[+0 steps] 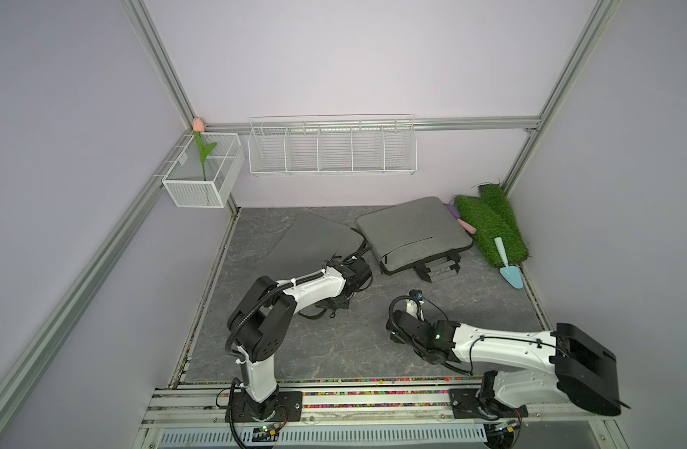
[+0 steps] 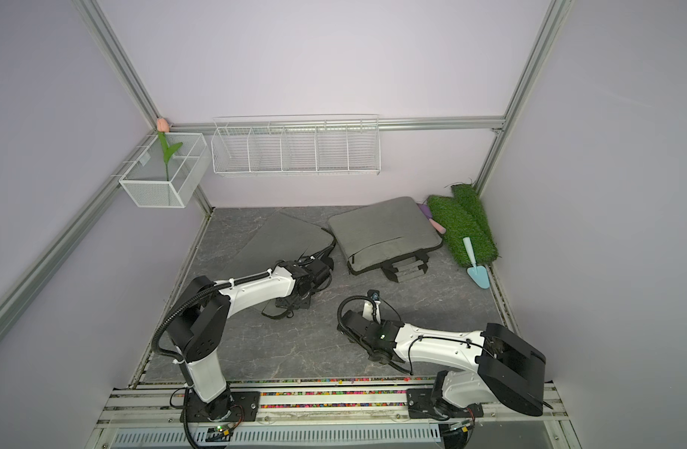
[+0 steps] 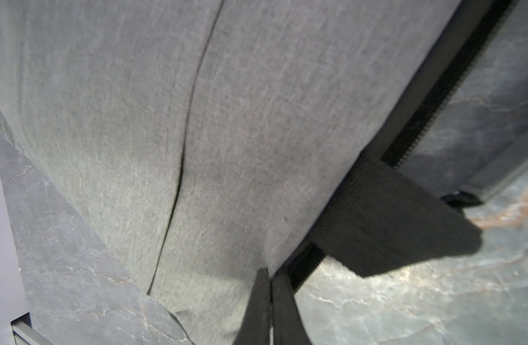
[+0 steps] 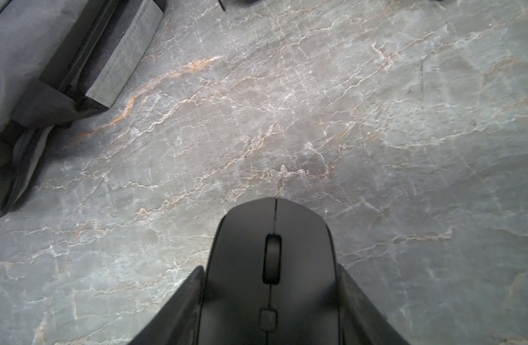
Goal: Put the mouse into the laptop bag
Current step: Open the zippered laptop bag at the center of the board.
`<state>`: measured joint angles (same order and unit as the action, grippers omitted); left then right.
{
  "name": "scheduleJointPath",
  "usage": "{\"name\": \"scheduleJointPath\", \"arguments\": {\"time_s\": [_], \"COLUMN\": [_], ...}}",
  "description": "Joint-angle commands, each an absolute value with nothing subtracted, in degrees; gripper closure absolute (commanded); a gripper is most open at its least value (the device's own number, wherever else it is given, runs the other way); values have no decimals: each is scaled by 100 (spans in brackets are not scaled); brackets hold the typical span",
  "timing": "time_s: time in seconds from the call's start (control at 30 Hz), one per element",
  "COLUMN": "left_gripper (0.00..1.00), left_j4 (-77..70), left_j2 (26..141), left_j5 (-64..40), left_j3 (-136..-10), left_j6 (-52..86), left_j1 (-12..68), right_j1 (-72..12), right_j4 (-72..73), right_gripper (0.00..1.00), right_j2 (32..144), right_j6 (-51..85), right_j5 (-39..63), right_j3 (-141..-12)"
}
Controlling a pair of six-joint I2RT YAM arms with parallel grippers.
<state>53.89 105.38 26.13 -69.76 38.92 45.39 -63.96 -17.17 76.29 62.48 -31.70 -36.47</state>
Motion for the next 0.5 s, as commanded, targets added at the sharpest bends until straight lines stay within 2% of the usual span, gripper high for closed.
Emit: {"name": "scheduleJointPath", "arguments": {"time_s": [0.0, 0.1, 0.23, 0.47], "left_gripper": [100, 100, 100, 100], "left_j4": [5610, 5652, 5502, 5410], "left_j2": [10470, 10282, 9690, 8679], "left_j5": [2808, 2742, 2162, 1393], "left_j3": [-7163, -7205, -7197, -7070], "left_j6": [3973, 3986, 3851, 3605], "left_j1": [4518, 4494, 4380, 4096], "right_j1": [-6450, -6489, -6681, -6780], "right_j4": [-1568, -1314, -660, 550], "right_gripper": [47, 49, 53, 54], "right_j2": [7711, 7817, 8066, 8760], "right_j6": [6192, 6006, 5596, 5263], "right_j5": [-3136, -3007, -2727, -2211], "right_j3": [-3742, -3789, -4008, -4407]}}
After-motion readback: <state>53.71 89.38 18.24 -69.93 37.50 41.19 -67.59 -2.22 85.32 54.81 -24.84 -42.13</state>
